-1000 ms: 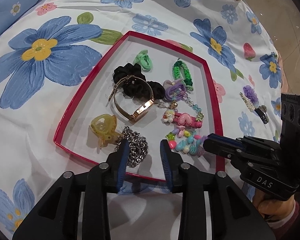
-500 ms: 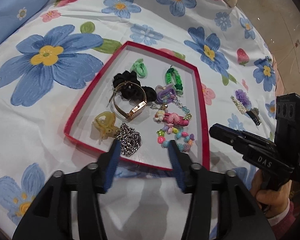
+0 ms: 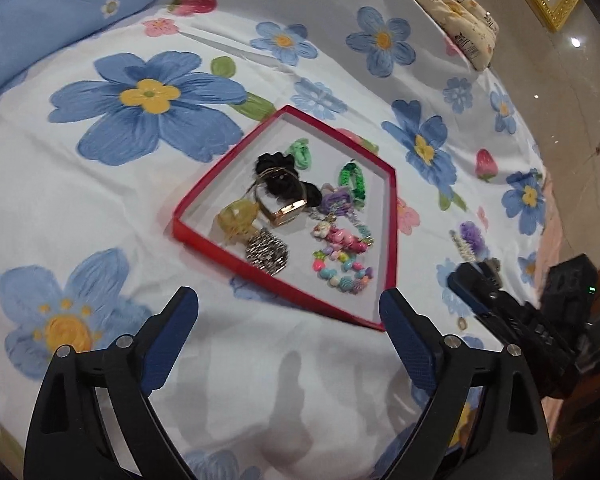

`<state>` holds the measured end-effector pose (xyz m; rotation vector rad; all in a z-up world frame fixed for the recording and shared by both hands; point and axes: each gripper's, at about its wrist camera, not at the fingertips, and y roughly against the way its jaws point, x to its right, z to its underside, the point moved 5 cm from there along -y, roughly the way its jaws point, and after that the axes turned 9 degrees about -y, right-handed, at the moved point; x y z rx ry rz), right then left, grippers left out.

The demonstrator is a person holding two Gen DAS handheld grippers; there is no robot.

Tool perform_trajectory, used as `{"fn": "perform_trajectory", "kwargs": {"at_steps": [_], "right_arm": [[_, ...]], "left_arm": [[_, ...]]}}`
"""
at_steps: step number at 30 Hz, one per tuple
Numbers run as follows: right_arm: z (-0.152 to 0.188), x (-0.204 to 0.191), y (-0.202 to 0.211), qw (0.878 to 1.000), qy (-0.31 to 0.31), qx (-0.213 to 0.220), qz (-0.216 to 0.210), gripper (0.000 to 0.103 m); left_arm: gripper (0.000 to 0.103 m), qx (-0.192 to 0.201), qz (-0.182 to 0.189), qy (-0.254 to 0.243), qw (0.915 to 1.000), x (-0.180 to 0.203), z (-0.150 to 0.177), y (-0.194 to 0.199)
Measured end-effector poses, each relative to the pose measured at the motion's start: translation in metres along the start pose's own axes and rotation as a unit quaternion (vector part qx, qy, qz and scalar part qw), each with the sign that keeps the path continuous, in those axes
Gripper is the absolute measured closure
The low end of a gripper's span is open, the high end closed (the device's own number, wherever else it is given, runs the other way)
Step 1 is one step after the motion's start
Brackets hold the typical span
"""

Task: Organize jewelry

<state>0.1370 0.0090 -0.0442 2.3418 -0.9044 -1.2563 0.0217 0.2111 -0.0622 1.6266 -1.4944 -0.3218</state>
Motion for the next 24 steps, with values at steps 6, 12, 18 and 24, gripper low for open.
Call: {"fn": "perform_trajectory", "kwargs": {"at_steps": [6, 12, 18, 24], "right_arm": [[0.014, -0.010, 0.020, 1.000, 0.004, 0.019, -0.017, 0.038], [0.025, -0.029, 0.055, 0.992, 0.071, 0.098, 0.021, 0.026], [0.016, -0.063, 0.092, 0.979, 0.138, 0.143, 0.036, 0.010], [0.001, -0.095, 0.120, 0.967, 0.182, 0.173, 0.037, 0.000]], "left_arm": [[0.010, 0.027, -0.052, -0.030, 0.9978, 0.004, 0.009, 0.022], [0.009, 0.071, -0.115, -0.070, 0.9884, 0.012, 0.014, 0.048], [0.003, 0.109, -0.134, -0.110, 0.9788, 0.030, 0.001, 0.080], [0.000, 0.163, -0.160, -0.129, 0.9650, 0.043, -0.013, 0.100]]}}
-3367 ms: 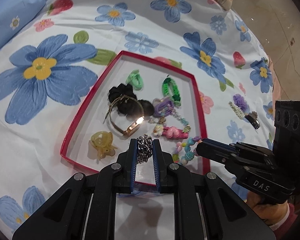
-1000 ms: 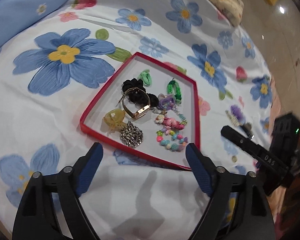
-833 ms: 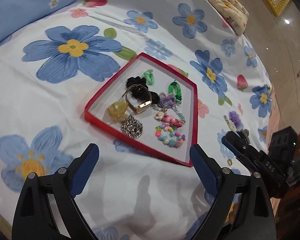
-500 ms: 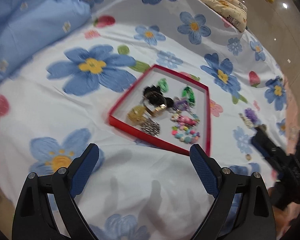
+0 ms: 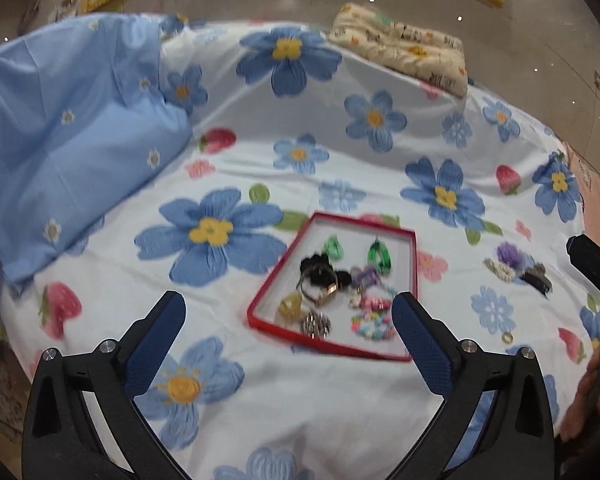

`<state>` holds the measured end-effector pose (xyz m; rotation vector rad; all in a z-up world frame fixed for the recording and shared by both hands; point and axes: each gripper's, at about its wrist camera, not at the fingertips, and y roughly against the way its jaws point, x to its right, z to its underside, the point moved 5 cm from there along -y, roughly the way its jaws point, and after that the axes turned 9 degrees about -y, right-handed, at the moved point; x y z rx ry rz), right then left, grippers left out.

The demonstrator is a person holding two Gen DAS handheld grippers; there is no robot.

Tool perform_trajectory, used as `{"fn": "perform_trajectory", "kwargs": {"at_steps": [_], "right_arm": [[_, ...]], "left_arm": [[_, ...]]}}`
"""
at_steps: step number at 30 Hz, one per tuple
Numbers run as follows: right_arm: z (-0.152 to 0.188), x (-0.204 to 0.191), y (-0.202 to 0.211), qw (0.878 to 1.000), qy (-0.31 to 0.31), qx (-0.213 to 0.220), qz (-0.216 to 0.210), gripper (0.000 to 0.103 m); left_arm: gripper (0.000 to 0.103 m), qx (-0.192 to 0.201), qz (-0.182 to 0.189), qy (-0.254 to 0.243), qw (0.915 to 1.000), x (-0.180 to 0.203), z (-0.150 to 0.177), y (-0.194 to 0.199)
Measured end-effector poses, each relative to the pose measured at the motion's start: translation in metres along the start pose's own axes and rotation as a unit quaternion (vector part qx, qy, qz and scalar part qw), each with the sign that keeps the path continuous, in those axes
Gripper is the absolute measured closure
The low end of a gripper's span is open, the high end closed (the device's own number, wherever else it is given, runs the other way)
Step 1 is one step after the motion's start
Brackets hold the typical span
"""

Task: Organize jewelry

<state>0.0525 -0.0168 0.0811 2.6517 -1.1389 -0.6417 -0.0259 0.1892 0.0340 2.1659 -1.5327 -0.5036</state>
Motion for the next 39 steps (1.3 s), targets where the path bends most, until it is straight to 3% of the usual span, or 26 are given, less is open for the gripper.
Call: {"fn": "perform_trajectory", "kwargs": {"at_steps": [4, 11, 16, 39], "right_arm": [[0.012, 0.005, -0.007, 1.000, -0.006, 0.002, 0.011, 0.000], [0.075, 0.022, -0.040, 0.997, 0.000, -0.038, 0.061, 0.000], [0.101, 0.031, -0.049, 0.995, -0.004, -0.071, 0.069, 0.000], [0.112, 0.030, -0.042, 0.993, -0.018, -0.079, 0.081, 0.000]], "left_arm": [[0.000, -0.013, -0.009, -0.005, 0.9999, 0.005, 0.016, -0.016], [0.000, -0.033, -0.016, -0.019, 0.9991, 0.014, 0.054, -0.035], [0.000, -0.056, -0.012, -0.024, 0.9981, 0.015, 0.069, -0.042], [0.000, -0.049, -0.025, -0.052, 0.9971, 0.026, 0.069, -0.027]]}}
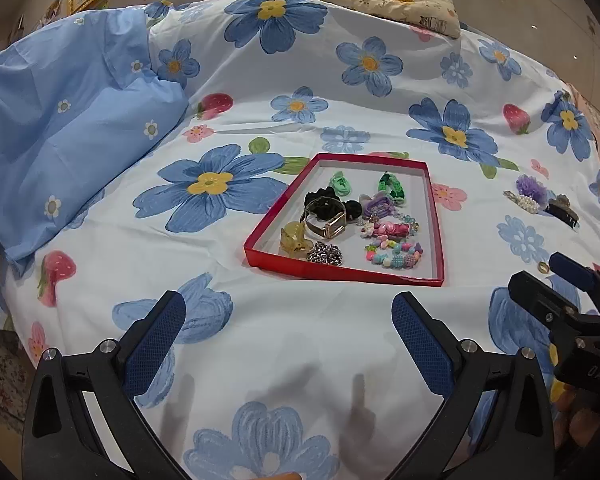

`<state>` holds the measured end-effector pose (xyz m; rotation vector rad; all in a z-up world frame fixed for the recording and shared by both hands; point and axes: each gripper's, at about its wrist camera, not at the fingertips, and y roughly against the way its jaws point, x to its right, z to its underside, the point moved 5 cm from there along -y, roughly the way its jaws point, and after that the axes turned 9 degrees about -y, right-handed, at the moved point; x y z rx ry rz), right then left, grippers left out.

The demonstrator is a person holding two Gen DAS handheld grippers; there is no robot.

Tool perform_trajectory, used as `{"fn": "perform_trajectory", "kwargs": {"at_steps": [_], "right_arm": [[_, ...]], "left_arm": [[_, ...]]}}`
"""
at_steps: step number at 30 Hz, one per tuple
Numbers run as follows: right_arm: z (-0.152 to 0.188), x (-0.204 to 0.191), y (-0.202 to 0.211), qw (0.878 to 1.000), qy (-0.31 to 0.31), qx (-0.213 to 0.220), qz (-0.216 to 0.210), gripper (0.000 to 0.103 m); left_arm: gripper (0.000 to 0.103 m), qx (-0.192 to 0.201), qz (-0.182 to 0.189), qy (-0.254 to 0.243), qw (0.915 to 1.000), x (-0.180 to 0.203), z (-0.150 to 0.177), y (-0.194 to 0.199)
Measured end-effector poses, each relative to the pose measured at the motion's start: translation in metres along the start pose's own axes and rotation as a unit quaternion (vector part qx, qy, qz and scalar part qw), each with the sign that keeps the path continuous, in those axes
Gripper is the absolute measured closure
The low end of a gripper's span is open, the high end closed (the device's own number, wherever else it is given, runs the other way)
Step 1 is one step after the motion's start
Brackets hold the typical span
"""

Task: Organize jewelry

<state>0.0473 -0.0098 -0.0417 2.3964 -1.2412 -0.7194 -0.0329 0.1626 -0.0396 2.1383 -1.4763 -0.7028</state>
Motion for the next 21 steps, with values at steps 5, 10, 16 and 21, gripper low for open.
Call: {"fn": "perform_trajectory", "kwargs": {"at_steps": [5, 10, 16, 21], "right_arm": [[-0.0008, -0.0010, 0.0005, 1.000, 0.000, 0.001, 0.001, 0.000], [-0.0015, -0.0021, 0.0010, 1.000, 0.003, 0.002, 0.002, 0.000], [-0.0012, -0.0027, 0.0011, 1.000, 0.005, 0.003, 0.003, 0.000], [-0.0009, -0.0015, 0.0011, 1.000, 0.003, -0.001, 0.003, 0.000]], "left_arm": [[0.000, 0.001, -0.001, -0.001, 1.0000, 0.0006, 0.0002, 0.0001], [0.000, 0.000, -0.001, 0.000, 1.0000, 0.0003, 0.0003, 0.0002], [0.000, 0.001, -0.002, -0.001, 1.0000, 0.0002, 0.0006, 0.0000], [0.000, 0.001, -0.002, -0.001, 1.0000, 0.0001, 0.0007, 0.0002]]}}
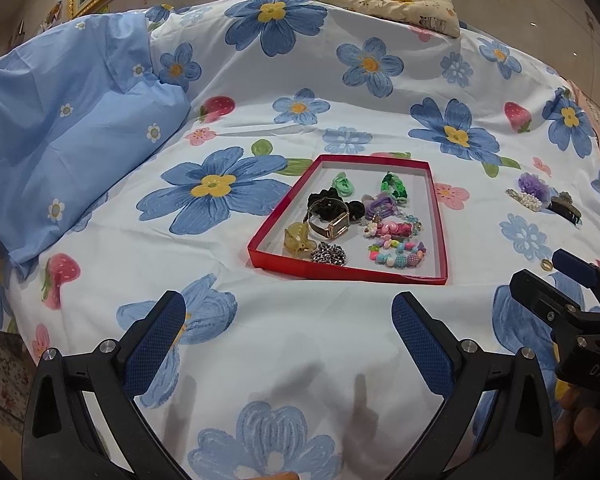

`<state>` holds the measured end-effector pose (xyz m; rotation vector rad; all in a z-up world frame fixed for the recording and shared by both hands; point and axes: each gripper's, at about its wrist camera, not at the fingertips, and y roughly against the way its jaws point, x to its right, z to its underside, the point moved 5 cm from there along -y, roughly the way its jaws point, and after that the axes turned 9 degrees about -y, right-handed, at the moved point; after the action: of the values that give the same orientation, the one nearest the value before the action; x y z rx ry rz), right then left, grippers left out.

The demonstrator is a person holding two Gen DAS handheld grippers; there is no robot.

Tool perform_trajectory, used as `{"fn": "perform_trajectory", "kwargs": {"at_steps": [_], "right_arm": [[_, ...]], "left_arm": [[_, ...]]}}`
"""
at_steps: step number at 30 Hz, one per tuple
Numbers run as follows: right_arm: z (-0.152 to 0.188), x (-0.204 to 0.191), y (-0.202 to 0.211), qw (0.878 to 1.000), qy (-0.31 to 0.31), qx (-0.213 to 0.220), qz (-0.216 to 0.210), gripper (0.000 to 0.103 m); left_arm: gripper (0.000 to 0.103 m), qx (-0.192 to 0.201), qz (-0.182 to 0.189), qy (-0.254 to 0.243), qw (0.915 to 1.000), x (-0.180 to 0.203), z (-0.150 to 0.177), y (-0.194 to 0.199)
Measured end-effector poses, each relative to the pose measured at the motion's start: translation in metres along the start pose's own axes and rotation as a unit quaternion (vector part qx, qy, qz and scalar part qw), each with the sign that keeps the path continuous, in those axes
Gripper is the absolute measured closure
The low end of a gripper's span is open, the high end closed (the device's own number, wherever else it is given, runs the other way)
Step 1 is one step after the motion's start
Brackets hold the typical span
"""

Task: Organize jewelry

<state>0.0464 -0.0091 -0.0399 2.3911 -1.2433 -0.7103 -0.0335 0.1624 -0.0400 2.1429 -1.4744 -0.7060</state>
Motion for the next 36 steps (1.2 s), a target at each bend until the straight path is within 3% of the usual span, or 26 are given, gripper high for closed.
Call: {"fn": "perform_trajectory", "kwargs": {"at_steps": [36], "right_arm": [[0.0015, 0.0000, -0.0015, 1.000, 0.004, -0.003, 0.000, 0.000]], "left_arm": [[0.000, -0.002, 0.002, -0.004, 1.0000, -0.0027, 0.0008, -0.0037]]}}
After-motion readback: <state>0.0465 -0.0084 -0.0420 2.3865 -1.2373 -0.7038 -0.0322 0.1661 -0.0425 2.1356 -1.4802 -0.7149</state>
